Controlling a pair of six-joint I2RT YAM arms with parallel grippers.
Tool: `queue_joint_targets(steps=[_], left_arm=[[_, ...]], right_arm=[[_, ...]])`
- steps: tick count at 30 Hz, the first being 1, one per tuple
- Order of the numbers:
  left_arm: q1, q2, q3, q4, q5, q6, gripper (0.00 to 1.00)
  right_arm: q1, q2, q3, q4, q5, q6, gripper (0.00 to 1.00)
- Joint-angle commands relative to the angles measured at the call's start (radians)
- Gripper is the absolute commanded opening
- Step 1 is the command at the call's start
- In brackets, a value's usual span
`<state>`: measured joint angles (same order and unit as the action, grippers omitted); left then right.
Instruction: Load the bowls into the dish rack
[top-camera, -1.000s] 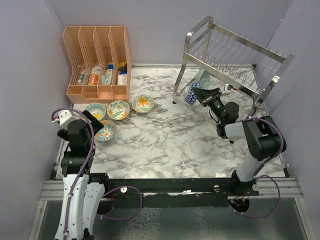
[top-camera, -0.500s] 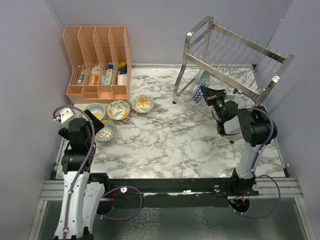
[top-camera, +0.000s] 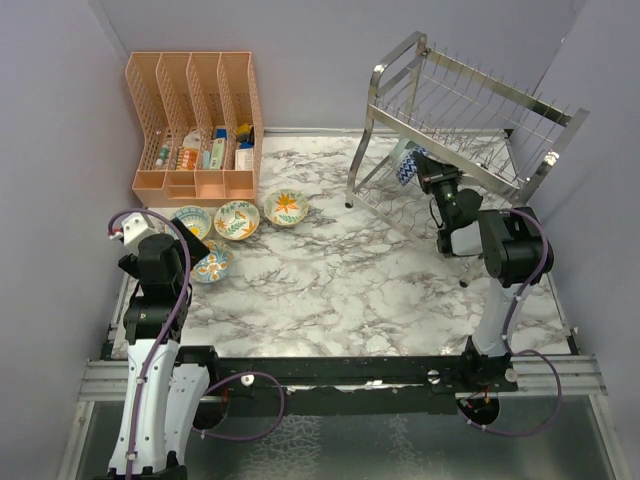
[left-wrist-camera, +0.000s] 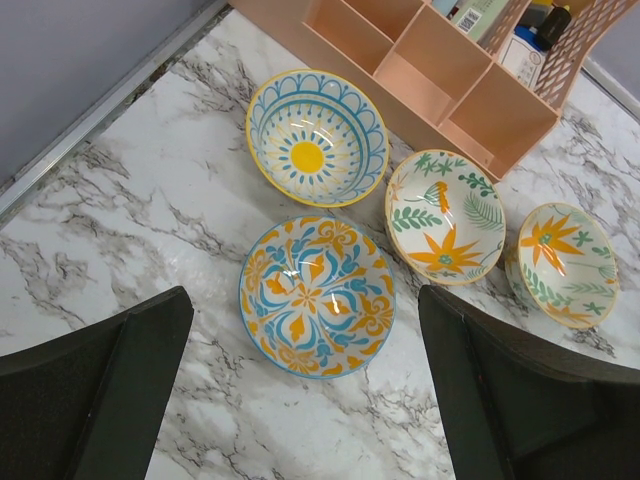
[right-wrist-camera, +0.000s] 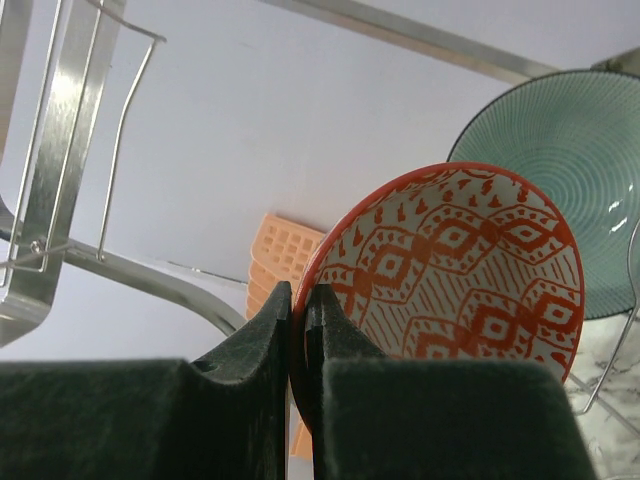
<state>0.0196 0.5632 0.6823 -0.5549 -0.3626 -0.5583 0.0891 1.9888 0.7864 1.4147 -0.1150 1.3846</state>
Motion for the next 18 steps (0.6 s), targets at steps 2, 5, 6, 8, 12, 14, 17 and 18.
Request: queue_joint_targets(steps=[2, 5, 6, 8, 12, 14, 17, 18], left_arm=[[0.008, 0.004, 0.010, 0.018, 0.023, 0.014, 0.99], [0.007, 0.012, 0.010, 0.019, 0.028, 0.015, 0.99], [0.008, 0.014, 0.011, 0.019, 0.030, 0.015, 0.99], [0.007, 0.019, 0.011, 0.020, 0.030, 0.016, 0.99], [0.008, 0.025, 0.015, 0.017, 0.028, 0.018, 0.99], [0.009, 0.028, 0.014, 0.016, 0.029, 0.016, 0.99], [0.009, 0.031, 0.014, 0.015, 0.033, 0.015, 0.99], [0.009, 0.033, 0.014, 0.015, 0.036, 0.014, 0.99]], right_arm=[[-0.037, 0.015, 0.050, 0.343, 0.038, -0.017, 0.01], [-0.050, 0.035, 0.055, 0.354, 0.045, -0.019, 0.01], [-0.054, 0.043, 0.061, 0.358, 0.047, -0.017, 0.01], [-0.059, 0.061, 0.076, 0.357, 0.049, -0.012, 0.01], [-0.066, 0.109, 0.124, 0.361, 0.047, 0.002, 0.01], [-0.068, 0.127, 0.143, 0.361, 0.050, 0.007, 0.01], [-0.077, 0.139, 0.147, 0.360, 0.060, 0.002, 0.01], [-0.080, 0.141, 0.146, 0.360, 0.062, 0.000, 0.01]])
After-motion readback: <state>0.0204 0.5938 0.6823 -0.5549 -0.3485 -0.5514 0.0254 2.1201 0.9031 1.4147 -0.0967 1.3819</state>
